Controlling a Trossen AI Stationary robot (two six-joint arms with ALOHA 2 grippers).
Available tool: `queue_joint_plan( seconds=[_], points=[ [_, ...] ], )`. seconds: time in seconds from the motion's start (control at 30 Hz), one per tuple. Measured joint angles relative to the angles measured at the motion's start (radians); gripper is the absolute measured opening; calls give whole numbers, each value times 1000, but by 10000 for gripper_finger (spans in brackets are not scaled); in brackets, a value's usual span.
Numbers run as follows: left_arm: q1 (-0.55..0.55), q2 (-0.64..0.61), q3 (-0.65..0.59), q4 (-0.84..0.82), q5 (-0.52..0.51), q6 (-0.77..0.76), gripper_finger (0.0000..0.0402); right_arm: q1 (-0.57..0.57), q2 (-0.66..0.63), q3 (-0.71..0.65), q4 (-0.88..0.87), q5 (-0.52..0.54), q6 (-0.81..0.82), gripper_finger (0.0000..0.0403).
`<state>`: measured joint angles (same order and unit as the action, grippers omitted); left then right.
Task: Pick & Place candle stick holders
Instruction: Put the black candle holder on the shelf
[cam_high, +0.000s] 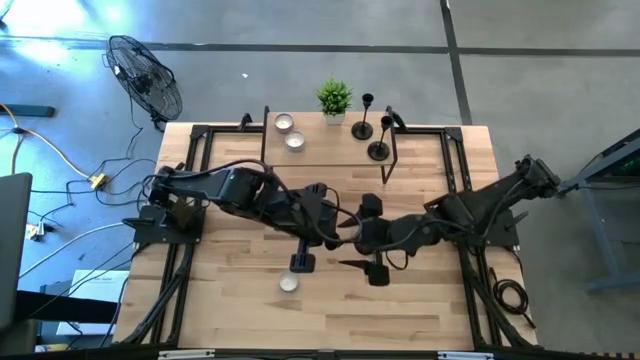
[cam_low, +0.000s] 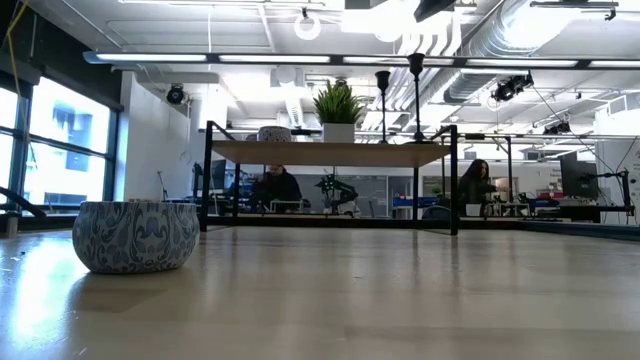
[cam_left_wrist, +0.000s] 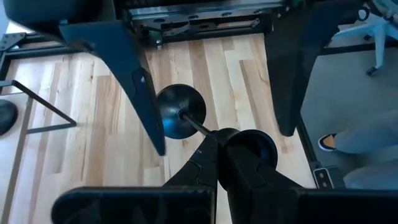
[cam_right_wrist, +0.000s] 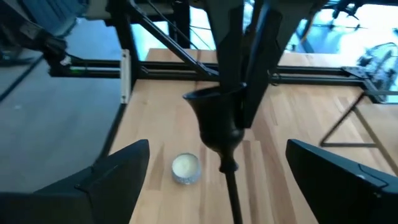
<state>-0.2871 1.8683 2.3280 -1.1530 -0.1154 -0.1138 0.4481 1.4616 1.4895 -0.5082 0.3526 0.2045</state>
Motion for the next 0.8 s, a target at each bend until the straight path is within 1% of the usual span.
queue_joint_plan(
  seconds=[0.07,0.23,0.33,0.63,0.8],
  points=[
    [0,0,0,0,0,11,1,-13,0,0,9,-31,-3,361],
    [0,0,0,0,1,15,1,-24,0,0,6,-48,-4,316],
    [0,0,0,0,1,26,1,-24,0,0,6,-50,-4,280],
    [12,0,0,0,5,31,1,-52,0,0,5,-109,2,163],
    [21,0,0,0,25,32,1,-63,0,0,3,-128,-2,113]
  ],
)
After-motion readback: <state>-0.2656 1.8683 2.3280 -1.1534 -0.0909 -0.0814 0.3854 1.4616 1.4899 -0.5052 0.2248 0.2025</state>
